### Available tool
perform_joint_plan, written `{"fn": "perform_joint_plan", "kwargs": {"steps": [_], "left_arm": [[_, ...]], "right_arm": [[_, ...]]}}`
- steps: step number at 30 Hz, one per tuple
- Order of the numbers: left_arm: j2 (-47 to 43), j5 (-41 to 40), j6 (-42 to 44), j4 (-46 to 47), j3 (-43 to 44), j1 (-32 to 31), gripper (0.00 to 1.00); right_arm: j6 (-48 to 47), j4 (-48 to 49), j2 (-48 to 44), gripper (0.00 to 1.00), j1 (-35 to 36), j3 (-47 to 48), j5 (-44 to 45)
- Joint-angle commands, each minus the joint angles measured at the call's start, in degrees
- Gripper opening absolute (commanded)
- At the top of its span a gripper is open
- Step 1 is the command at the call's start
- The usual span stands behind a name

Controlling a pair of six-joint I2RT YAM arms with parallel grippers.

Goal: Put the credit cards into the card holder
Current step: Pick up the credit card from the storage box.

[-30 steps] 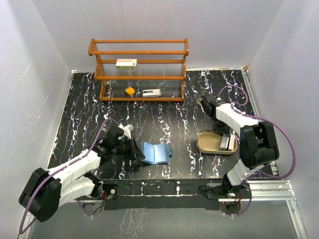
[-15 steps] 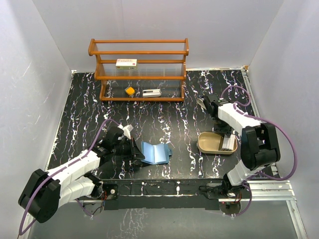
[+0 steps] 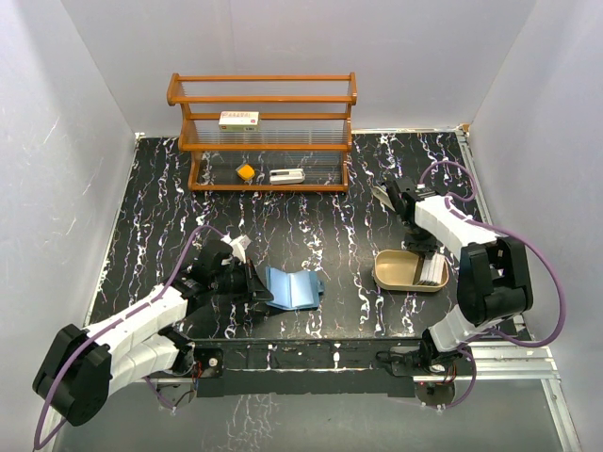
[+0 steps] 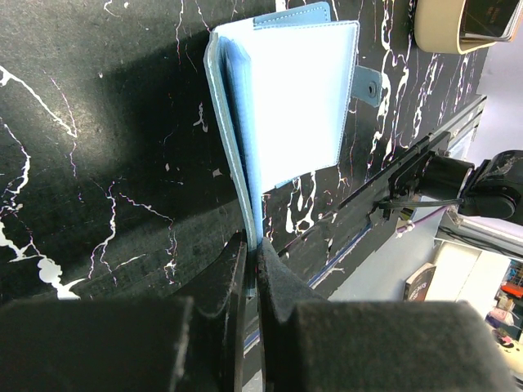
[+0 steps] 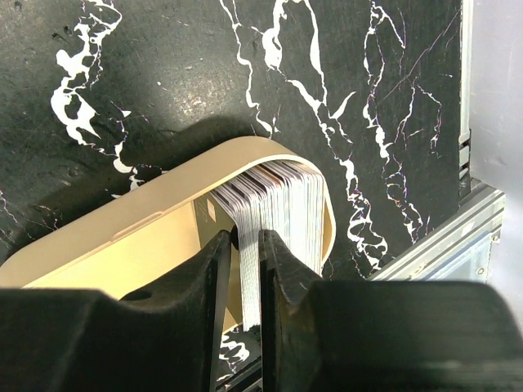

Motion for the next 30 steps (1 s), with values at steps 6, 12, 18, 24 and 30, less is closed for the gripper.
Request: {"fn": "perform_joint_plan", "kwargs": {"steps": [6, 12, 18, 24, 30], "left_arm": [[-0.8, 0.4, -0.3, -0.5, 1.9, -0.2, 0.00], [-0.2, 0.4, -0.2, -0.3, 1.8, -0.3, 0.00], [-0.4, 0.2, -0.1, -0.6, 1.8, -0.2, 0.00], [0.1, 0.4, -0.5, 0.0, 1.9, -0.2, 0.00], [0.3, 0.1, -0.8, 0.3, 2.1, -0.2, 0.00]], "right_arm": [[0.3, 0.0, -2.3, 0.14, -0.6, 2.2, 1.9], [-1.2, 1.6, -3.3, 0.08, -0.6, 1.9, 0.8], [-2.8, 1.5, -4.6, 0.00, -0.6, 3.1, -0.1], [-3.9, 0.6, -5.9, 0.00, -0.6, 4.4, -1.4], [-6.6, 0.6, -8.9, 0.00, -0.5, 5.8, -6.6]]}}
